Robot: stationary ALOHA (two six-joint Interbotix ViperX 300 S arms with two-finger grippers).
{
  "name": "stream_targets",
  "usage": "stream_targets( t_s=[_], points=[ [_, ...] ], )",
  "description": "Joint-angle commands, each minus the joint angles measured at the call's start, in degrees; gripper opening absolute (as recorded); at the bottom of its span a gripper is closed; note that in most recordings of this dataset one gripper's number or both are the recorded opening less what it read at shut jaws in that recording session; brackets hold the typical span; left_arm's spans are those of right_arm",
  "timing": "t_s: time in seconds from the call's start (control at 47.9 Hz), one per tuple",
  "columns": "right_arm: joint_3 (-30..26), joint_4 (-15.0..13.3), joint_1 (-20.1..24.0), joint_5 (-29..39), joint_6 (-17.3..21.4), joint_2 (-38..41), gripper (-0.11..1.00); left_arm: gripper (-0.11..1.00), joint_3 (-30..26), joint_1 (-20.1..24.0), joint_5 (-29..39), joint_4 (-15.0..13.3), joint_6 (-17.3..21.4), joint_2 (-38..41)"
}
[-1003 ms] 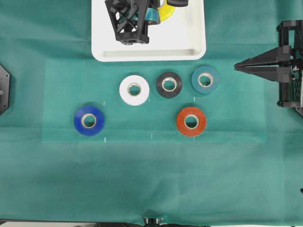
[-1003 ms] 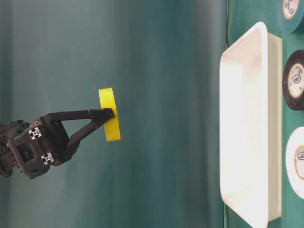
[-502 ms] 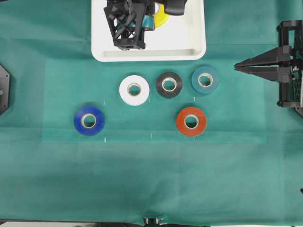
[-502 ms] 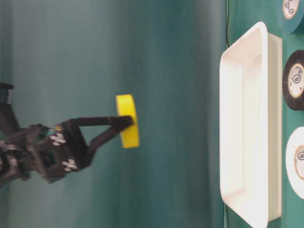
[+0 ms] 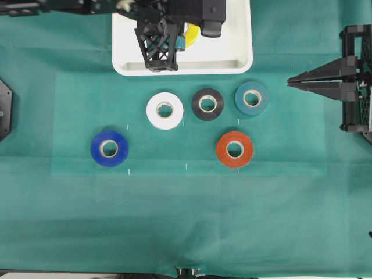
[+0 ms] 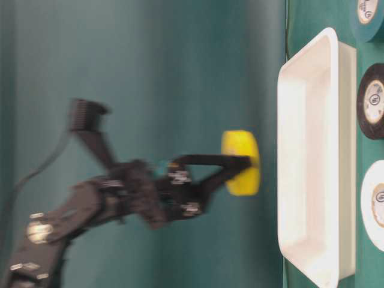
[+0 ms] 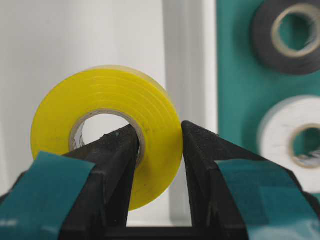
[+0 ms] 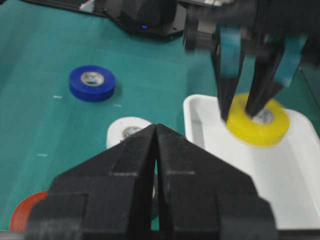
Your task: Pick up the tape from a random location and place it into the white case.
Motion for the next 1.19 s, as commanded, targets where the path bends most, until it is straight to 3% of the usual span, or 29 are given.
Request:
stream_targets(
  t_s=[0.0, 0.418, 1.17],
  points=[
    [-1.58, 0.00, -0.09, -0.26, 0.09, 0.18, 0.00, 0.23, 0.18, 0.62, -2.81, 0.18, 0.09, -0.53],
    [-1.58, 0.00, -0.09, -0.26, 0.00, 0.26, 0.00, 0.23, 5.19, 3.69, -9.32, 0.18, 0.18, 1.23],
    [-1.49, 0.00, -0.09, -0.44, 0.00, 0.97, 0.00, 0.23, 6.15, 4.13, -12.92, 0.09, 0.00, 5.63]
  ],
)
